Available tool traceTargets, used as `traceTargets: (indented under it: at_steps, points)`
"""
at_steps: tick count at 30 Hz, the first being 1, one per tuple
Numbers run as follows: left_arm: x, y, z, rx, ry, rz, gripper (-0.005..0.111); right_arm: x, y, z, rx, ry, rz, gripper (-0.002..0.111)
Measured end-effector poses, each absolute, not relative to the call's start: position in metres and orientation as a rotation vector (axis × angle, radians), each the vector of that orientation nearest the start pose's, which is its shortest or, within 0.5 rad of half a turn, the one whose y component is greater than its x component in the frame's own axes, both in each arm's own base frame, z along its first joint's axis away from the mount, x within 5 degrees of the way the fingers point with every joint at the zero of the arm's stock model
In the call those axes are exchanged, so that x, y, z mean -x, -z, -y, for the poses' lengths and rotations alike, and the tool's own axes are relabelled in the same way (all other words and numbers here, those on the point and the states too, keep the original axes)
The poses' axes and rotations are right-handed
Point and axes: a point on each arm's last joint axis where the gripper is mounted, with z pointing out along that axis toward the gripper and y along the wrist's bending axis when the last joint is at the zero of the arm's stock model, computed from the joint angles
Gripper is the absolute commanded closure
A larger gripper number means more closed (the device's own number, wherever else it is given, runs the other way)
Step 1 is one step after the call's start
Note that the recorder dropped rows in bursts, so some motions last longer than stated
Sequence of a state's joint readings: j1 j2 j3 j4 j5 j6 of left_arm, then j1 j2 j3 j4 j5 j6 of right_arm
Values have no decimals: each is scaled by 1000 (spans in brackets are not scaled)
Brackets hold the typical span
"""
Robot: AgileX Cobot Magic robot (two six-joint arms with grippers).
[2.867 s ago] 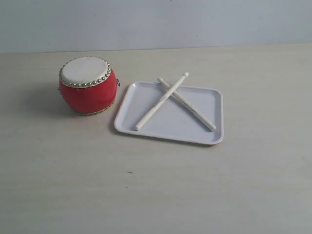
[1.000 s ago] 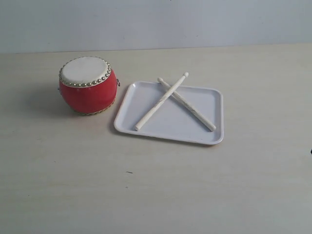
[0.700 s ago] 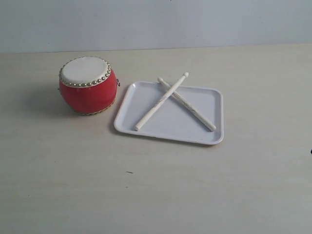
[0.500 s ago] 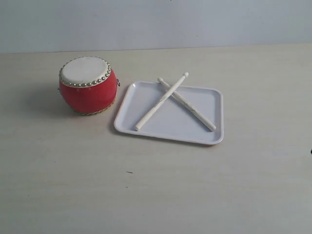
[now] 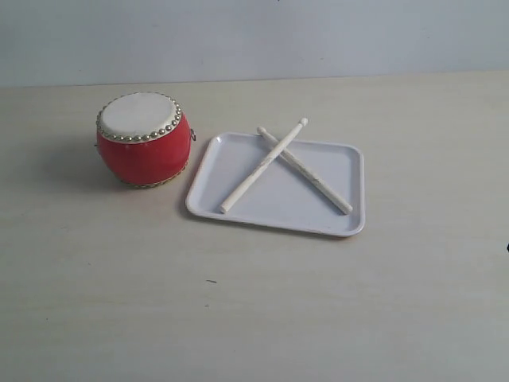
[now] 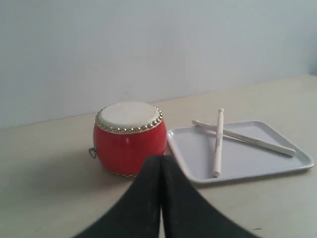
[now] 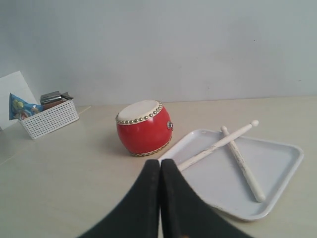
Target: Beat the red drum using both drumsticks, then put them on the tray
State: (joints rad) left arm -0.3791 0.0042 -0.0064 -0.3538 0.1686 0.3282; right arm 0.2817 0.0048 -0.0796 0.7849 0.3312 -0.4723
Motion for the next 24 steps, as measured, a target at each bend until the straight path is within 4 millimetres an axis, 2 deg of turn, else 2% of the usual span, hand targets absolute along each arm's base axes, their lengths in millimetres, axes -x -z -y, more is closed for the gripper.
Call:
traceTargets:
  at_steps: [24]
  points:
    - [-50,-184,20,-321,286,-1799,107,-42,-218,-34,178,-620,-1673,108]
